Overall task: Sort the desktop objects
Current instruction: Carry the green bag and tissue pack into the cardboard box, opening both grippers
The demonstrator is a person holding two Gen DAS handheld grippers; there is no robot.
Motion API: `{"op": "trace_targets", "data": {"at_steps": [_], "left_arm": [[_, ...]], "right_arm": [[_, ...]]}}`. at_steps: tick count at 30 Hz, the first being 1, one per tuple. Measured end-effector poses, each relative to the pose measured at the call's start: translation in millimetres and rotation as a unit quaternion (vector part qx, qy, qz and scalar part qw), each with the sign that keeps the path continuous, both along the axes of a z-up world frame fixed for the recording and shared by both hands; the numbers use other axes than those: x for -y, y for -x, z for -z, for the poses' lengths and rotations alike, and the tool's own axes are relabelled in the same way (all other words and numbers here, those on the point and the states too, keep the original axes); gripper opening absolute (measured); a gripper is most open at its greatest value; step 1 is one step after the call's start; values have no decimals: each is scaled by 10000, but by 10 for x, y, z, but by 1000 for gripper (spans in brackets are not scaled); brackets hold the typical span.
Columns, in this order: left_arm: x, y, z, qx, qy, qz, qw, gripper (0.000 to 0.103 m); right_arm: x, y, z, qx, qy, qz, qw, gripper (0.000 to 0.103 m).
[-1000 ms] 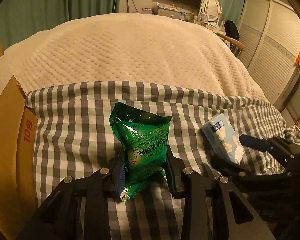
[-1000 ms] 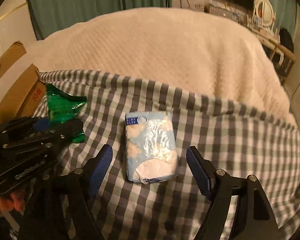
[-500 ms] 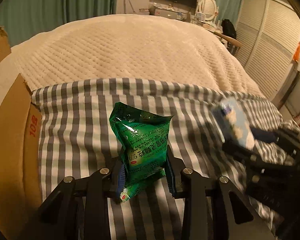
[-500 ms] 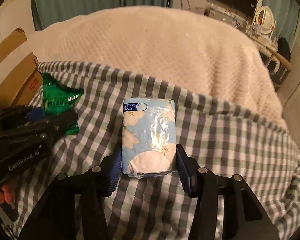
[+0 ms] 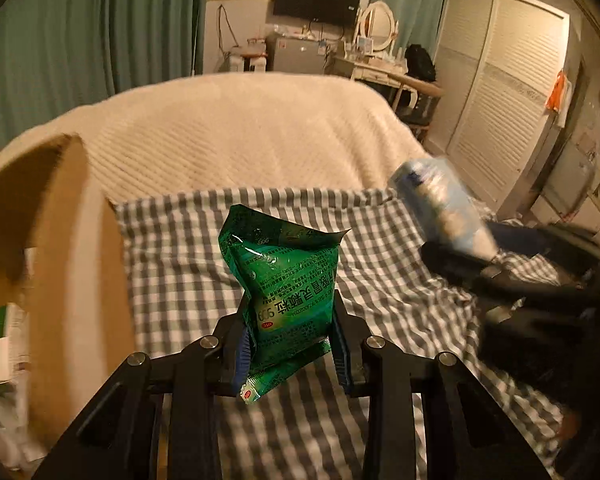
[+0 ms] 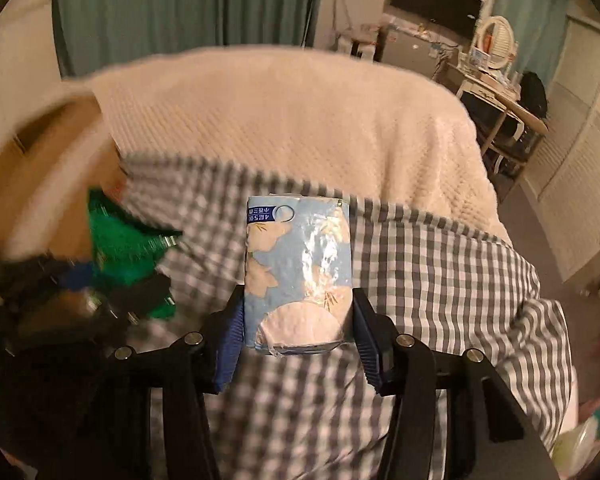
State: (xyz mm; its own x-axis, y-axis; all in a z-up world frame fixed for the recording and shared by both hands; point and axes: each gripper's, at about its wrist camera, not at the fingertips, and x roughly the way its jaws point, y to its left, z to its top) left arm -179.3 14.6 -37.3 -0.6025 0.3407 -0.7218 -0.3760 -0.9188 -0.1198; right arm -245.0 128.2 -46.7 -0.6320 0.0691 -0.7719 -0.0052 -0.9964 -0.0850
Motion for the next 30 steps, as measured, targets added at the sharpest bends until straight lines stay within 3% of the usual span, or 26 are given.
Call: {"op": "trace_targets", "data": {"at_steps": [11,19,25,30], "left_arm": [[875,-311,-1032,-648,-213,-539,9962,34],[1604,-474,-1601,-1146,-85,-1035,9880,34],[2006,-458,-1640,-1128,140,-1348,9843,34],[2184,-359,-1345,-791,241,-1538,9846,34]], "right_arm": [[645,-654,-1286,-946,-324,-241,9947,49],[1414,-812,-1907,-1494,-231,-833,9850,49],[1942,-727,-2033,-1580,-7,-1281,9791,50],[2191,-488,-1735,-1236,292,-1430,9815,50]]}}
